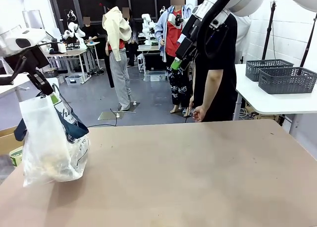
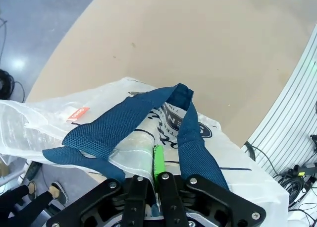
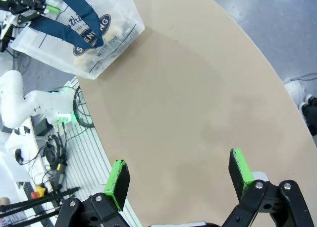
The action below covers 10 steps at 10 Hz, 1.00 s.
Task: Transfer purchased items from the store into the shopping bag.
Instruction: Move the Reusable shopping bag to the right side of the table.
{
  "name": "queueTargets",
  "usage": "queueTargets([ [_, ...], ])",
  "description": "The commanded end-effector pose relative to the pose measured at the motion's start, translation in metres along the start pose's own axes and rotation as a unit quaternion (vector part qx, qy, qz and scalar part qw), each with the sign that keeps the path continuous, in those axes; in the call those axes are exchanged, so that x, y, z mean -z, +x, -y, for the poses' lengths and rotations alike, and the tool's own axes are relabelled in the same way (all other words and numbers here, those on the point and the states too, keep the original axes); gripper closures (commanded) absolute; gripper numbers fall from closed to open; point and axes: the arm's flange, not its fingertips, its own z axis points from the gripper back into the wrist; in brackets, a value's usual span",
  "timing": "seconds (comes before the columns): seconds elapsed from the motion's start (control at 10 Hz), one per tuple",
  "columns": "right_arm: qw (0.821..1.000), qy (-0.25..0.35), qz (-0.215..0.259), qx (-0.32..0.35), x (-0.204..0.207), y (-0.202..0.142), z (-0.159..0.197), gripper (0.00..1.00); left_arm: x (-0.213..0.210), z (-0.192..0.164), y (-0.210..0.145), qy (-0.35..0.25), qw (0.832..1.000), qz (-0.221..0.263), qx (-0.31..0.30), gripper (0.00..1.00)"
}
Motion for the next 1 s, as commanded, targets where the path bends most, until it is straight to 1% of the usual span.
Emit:
queueTargets([
  [0.0, 1.0, -0.002, -0.006, -0.001, 0.0, -0.002, 0.0, 0.0, 0.007, -0.005, 0.002, -0.01, 0.999, 0.01, 0.034, 1.0],
  [0.2, 1.0, -0.002, -0.006, -0.001, 0.0, -0.002, 0.0, 0.0, 0.009, -0.027, -0.001, 0.024, 0.996, 0.045, 0.078, 1.0],
  [0.4, 1.0, -0.002, -0.006, -0.001, 0.0, -0.002, 0.0, 0.0, 0.002, -0.048, -0.011, 0.043, 0.993, 0.062, 0.087, 1.0],
  [0.5, 1.0, -0.002, -0.006, -0.001, 0.0, -0.002, 0.0, 0.0, -0.003, -0.056, -0.017, 0.063, 0.992, 0.055, 0.094, 1.0],
  [0.6, 1.0, -0.002, -0.006, -0.001, 0.0, -0.002, 0.0, 0.0, -0.003, -0.065, -0.026, 0.077, 0.989, 0.044, 0.114, 1.0],
  [0.7, 1.0, -0.002, -0.006, -0.001, 0.0, -0.002, 0.0, 0.0, 0.0, -0.077, -0.037, 0.082, 0.988, 0.04, 0.124, 1.0],
  [0.8, 1.0, -0.002, -0.006, -0.001, 0.0, -0.002, 0.0, 0.0, 0.003, -0.081, -0.044, 0.081, 0.983, 0.048, 0.157, 1.0],
  [0.9, 1.0, -0.002, -0.006, -0.001, 0.0, -0.002, 0.0, 0.0, 0.008, -0.087, -0.05, 0.065, 0.98, 0.058, 0.18, 1.0],
])
